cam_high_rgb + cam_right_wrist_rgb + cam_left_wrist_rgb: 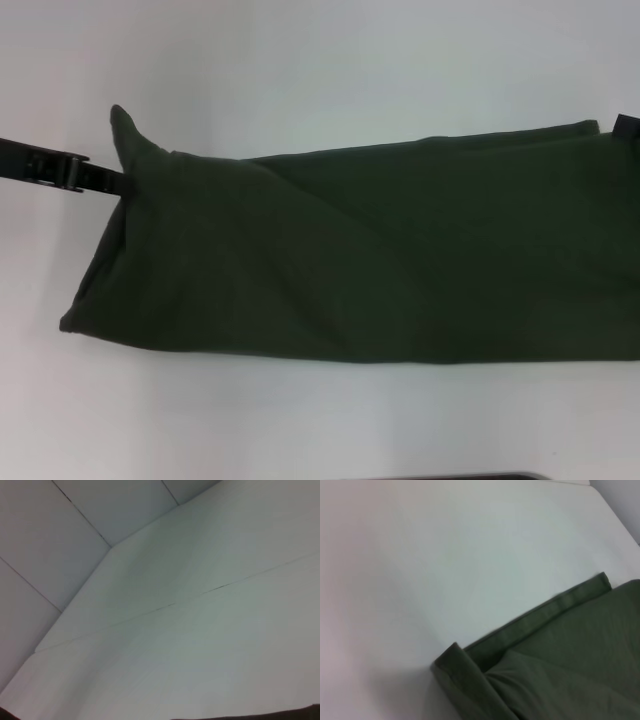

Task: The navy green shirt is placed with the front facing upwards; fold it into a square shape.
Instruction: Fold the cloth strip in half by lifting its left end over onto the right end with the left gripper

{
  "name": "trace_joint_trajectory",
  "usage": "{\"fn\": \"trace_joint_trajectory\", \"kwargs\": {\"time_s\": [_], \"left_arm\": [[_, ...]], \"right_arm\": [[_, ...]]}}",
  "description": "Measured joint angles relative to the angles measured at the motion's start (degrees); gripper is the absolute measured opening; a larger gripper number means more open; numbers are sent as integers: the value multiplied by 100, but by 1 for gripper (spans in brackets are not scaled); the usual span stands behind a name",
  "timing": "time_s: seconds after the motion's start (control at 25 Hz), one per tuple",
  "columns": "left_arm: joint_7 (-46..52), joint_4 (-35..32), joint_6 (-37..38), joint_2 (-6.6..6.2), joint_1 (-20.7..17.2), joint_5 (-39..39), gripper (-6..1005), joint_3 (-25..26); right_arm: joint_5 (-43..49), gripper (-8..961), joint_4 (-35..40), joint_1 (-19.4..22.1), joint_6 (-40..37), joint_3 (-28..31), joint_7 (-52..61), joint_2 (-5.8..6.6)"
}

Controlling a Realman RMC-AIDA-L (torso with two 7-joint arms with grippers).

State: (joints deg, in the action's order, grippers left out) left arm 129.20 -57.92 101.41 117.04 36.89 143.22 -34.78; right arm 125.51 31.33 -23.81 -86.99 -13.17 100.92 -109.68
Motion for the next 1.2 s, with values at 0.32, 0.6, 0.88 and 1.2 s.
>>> {"fn": "trace_joint_trajectory", "kwargs": {"time_s": [0.32,0.6,0.88,1.2], "left_arm": [[-28,5,-36,-58,-119,1,1,86],[-53,74,-50,-155,-164,3,1,175],[-78,136,-66,-224,-171,21,1,182],[-113,365,-114,-409,-230,21,1,250]], "right_arm": [[0,915,1,-42,0,-2,30,0],[-1,915,5,-57,-3,-2,33,0],[0,914,5,-55,-9,-2,33,0],[-7,914,5,-37,-32,-2,40,0]]}}
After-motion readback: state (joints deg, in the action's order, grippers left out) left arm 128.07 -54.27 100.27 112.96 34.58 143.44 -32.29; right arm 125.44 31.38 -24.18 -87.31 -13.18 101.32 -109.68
